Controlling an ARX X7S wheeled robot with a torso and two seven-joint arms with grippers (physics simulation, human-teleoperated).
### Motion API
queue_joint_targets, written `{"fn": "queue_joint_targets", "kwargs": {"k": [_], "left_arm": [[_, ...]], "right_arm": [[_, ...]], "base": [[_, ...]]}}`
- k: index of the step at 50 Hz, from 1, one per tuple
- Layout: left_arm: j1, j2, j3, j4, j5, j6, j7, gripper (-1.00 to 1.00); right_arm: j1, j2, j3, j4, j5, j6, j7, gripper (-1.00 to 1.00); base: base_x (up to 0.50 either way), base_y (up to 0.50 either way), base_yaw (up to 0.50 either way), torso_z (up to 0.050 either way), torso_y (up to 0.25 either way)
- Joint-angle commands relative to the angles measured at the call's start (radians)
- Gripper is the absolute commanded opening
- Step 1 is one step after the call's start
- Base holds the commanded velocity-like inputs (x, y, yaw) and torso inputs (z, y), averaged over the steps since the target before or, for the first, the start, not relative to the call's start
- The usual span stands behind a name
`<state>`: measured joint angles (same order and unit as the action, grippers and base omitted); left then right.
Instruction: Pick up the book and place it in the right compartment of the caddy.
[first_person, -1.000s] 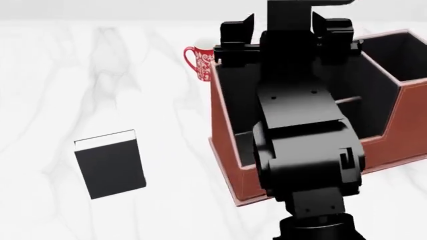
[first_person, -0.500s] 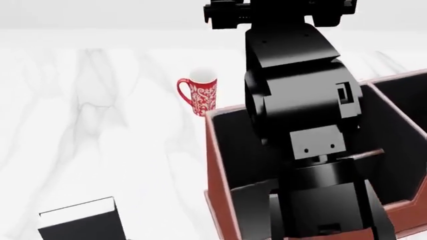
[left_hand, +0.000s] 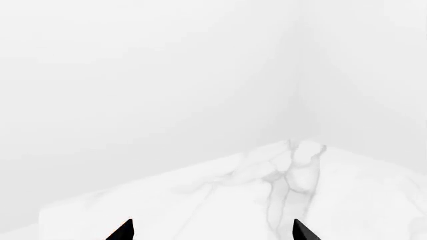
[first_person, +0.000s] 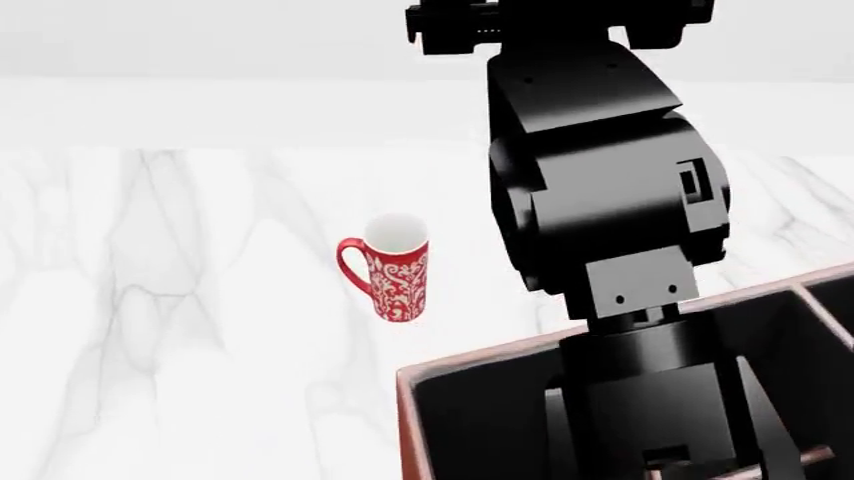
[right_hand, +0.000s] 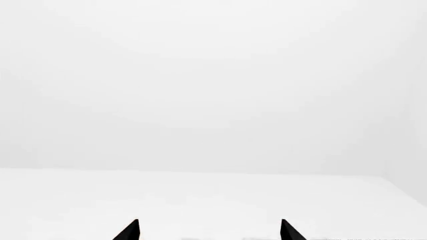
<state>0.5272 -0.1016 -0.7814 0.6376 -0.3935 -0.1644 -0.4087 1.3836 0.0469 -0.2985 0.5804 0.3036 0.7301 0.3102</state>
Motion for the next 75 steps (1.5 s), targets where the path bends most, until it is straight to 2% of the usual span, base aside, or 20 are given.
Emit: {"fn": "queue_joint_targets", "kwargs": {"k": [1, 8, 9, 13, 16, 23, 24, 26, 28, 32, 35, 42, 54, 68, 75], "left_arm": [[0.014, 0.005, 0.001, -0.008, -0.003, 0.019, -0.001, 1.00], [0.013, 0.002, 0.008, -0.017, -0.003, 0.027, -0.003, 1.00], [0.013, 0.002, 0.010, -0.016, -0.002, 0.027, -0.004, 1.00], [0.016, 0.003, 0.011, -0.024, -0.003, 0.035, -0.003, 1.00], [0.018, 0.001, 0.011, -0.022, -0.005, 0.036, -0.006, 1.00], [0.020, 0.001, 0.015, -0.033, -0.005, 0.046, -0.007, 1.00], [0.020, 0.000, 0.016, -0.031, -0.006, 0.045, -0.008, 1.00], [0.018, -0.003, 0.016, -0.034, -0.007, 0.046, -0.009, 1.00], [0.017, -0.004, 0.017, -0.036, -0.011, 0.048, -0.009, 1.00], [0.021, -0.008, 0.020, -0.023, -0.008, 0.041, -0.015, 1.00], [0.026, -0.006, 0.015, -0.028, -0.012, 0.049, -0.014, 1.00], [0.027, -0.008, 0.022, -0.033, -0.009, 0.053, -0.016, 1.00], [0.035, -0.009, 0.018, -0.031, -0.020, 0.060, -0.021, 1.00], [0.031, -0.021, 0.030, -0.031, -0.019, 0.049, -0.033, 1.00], [0.033, -0.022, 0.033, -0.034, -0.021, 0.053, -0.034, 1.00]], "right_arm": [[0.005, 0.009, -0.030, -0.038, 0.020, 0.052, 0.014, 1.00], [0.016, 0.013, -0.060, -0.097, 0.052, 0.153, -0.004, 1.00], [0.019, 0.014, -0.045, -0.124, 0.115, 0.200, -0.074, 1.00], [-0.003, 0.042, -0.107, -0.275, 0.173, 0.282, -0.160, 1.00], [-0.007, 0.040, -0.078, -0.344, 0.274, 0.380, -0.222, 1.00], [-0.007, 0.104, -0.205, -0.501, 0.405, 0.484, -0.446, 1.00], [-0.011, 0.109, -0.211, -0.514, 0.412, 0.477, -0.463, 1.00], [-0.022, 0.162, -0.309, -0.597, 0.408, 0.431, -0.568, 1.00], [-0.035, 0.154, -0.280, -0.594, 0.432, 0.434, -0.567, 1.00], [-0.058, 0.205, -0.325, -0.661, 0.488, 0.401, -0.715, 1.00], [-0.079, 0.280, -0.453, -0.772, 0.461, 0.356, -0.834, 1.00], [-0.104, 0.353, -0.561, -0.879, 0.434, 0.293, -0.939, 1.00], [-0.121, 0.378, -0.623, -0.908, 0.364, 0.253, -0.921, 1.00], [-0.135, 0.382, -0.518, -1.015, 0.515, 0.298, -0.911, 1.00], [-0.183, 0.363, -0.531, -1.058, 0.532, 0.291, -0.886, 1.00]], "base": [[0.00, 0.00, 0.00, 0.000, 0.000], [0.00, 0.00, 0.00, 0.000, 0.000], [0.00, 0.00, 0.00, 0.000, 0.000], [0.00, 0.00, 0.00, 0.000, 0.000], [0.00, 0.00, 0.00, 0.000, 0.000], [0.00, 0.00, 0.00, 0.000, 0.000], [0.00, 0.00, 0.00, 0.000, 0.000], [0.00, 0.00, 0.00, 0.000, 0.000], [0.00, 0.00, 0.00, 0.000, 0.000], [0.00, 0.00, 0.00, 0.000, 0.000], [0.00, 0.00, 0.00, 0.000, 0.000], [0.00, 0.00, 0.00, 0.000, 0.000], [0.00, 0.00, 0.00, 0.000, 0.000], [0.00, 0.00, 0.00, 0.000, 0.000], [0.00, 0.00, 0.00, 0.000, 0.000]]}}
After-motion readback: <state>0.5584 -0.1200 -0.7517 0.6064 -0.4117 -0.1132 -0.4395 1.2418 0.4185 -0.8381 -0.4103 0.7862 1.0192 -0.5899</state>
